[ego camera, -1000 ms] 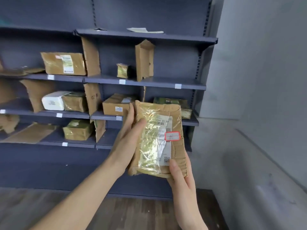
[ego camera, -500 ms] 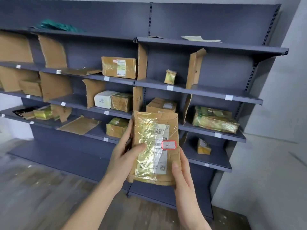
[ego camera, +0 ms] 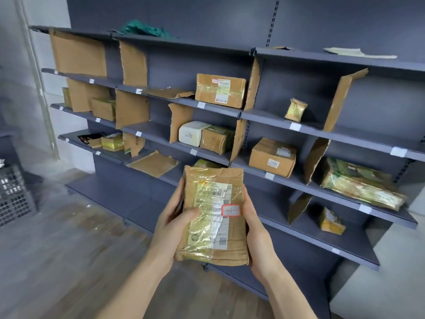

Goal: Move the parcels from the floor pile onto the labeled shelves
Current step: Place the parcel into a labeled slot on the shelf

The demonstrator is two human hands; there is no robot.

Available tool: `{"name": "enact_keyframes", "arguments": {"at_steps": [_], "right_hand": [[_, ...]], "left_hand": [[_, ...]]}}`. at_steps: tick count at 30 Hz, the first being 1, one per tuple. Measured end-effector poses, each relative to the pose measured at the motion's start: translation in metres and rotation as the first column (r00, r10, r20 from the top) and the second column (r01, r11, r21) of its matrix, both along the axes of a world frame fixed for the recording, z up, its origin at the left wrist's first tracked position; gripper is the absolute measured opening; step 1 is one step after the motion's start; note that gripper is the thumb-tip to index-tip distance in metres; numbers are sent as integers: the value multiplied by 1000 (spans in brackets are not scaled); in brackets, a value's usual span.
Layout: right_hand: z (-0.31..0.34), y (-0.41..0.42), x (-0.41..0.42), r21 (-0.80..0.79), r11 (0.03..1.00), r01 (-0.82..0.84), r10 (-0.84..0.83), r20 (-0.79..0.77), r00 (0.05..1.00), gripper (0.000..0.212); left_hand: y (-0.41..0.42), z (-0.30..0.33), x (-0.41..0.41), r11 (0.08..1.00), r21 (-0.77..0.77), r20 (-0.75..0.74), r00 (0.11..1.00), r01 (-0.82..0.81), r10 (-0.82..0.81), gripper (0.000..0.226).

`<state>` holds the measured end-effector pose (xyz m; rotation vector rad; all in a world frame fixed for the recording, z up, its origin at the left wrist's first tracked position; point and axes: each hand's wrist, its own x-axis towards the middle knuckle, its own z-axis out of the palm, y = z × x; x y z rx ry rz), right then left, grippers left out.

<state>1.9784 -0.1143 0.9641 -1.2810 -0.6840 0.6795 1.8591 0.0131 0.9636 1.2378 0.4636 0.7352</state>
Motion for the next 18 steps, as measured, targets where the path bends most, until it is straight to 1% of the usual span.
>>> {"name": "enact_keyframes", "arguments": {"at_steps": [4,9,12,18], "right_hand": [[-11,38,5,22,999,-45,46,-14,999,44],[-17,89,38,21,998,-62,62,-23,998,46],[-11,126,72,42,997,-72,72,0,997,44],[21,197,138,113,987,-114,116,-6,993,37]], "left_hand": [[30,-11,0,999,-23,-1,999,-49,49,73],[74,-12,28,996,-29,-29,996,-81,80,72],[110,-3,60,995,-5,-37,995,-96,96,73],[173,27,118,987,86,42,990,-137,134,71]]}}
